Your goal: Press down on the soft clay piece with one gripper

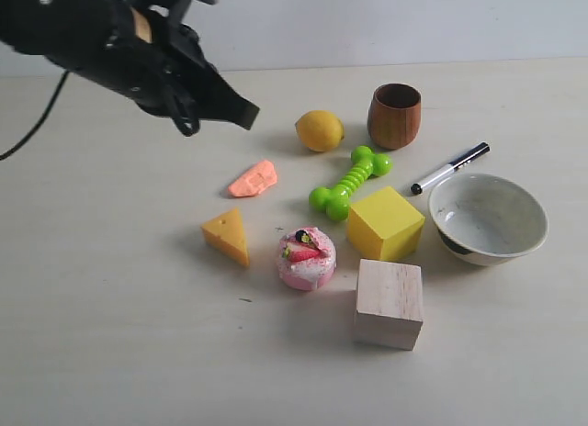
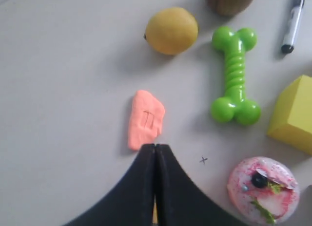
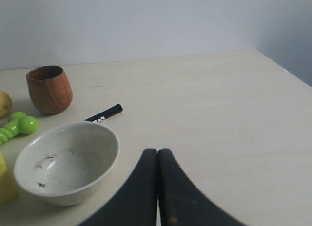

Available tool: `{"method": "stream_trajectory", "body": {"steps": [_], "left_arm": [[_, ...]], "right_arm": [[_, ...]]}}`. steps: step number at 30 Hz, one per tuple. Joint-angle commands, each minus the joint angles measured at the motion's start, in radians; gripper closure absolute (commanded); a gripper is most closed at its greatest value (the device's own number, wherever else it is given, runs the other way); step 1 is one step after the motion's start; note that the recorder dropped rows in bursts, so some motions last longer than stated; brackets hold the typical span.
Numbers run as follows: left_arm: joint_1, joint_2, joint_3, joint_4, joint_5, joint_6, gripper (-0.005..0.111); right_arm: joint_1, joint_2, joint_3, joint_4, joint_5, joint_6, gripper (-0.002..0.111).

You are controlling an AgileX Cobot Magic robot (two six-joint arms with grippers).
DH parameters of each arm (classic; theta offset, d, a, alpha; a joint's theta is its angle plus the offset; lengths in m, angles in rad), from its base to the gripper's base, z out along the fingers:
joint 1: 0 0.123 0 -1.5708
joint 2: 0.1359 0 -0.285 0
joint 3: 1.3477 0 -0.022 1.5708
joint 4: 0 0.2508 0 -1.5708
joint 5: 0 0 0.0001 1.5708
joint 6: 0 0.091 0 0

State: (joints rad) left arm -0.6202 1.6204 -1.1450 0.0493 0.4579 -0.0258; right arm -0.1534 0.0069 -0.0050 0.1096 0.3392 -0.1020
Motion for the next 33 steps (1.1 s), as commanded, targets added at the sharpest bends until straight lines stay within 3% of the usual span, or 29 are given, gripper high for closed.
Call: {"method": "stream_trajectory", "body": {"steps": [1, 6, 15, 21, 29, 31, 32, 33], "left_arm": [[0.002, -0.207, 0.141, -0.058, -0.094, -0.048, 0.107], [0.002, -0.453, 0.228, -0.06, -0.094, -0.048, 0.107], [0.002, -0.791, 0.234, -0.058, 0.005, -0.031, 0.107], [0.002, -0.969, 0.234, -0.057, 0.018, -0.014, 0.107], [0.007, -1.049, 0.241, 0.004, 0.033, -0.01, 0.107], [0.103, -1.086, 0.282, 0.005, 0.024, -0.054, 0.107], [0.209, -1.115, 0.324, -0.004, 0.024, -0.112, 0.107], [0.264, -1.135, 0.348, -0.004, 0.024, -0.134, 0.107]], "right_arm": [[-0.004, -0.007, 0.005, -0.003, -0.004, -0.001, 0.108], [-0.004, -0.007, 0.005, -0.003, -0.004, -0.001, 0.108], [-0.004, -0.007, 0.005, -0.003, -0.004, -0.001, 0.108], [-0.004, -0.007, 0.005, -0.003, -0.004, -0.001, 0.108], [-0.004, -0.007, 0.005, -0.003, -0.004, -0.001, 0.108], [-0.004, -0.007, 0.005, -0.003, -0.004, -0.001, 0.108], [-0.004, -0.007, 0.005, -0.003, -0.004, -0.001, 0.108], [-0.004, -0.007, 0.005, -0.003, -0.004, -0.001, 0.108]]}}
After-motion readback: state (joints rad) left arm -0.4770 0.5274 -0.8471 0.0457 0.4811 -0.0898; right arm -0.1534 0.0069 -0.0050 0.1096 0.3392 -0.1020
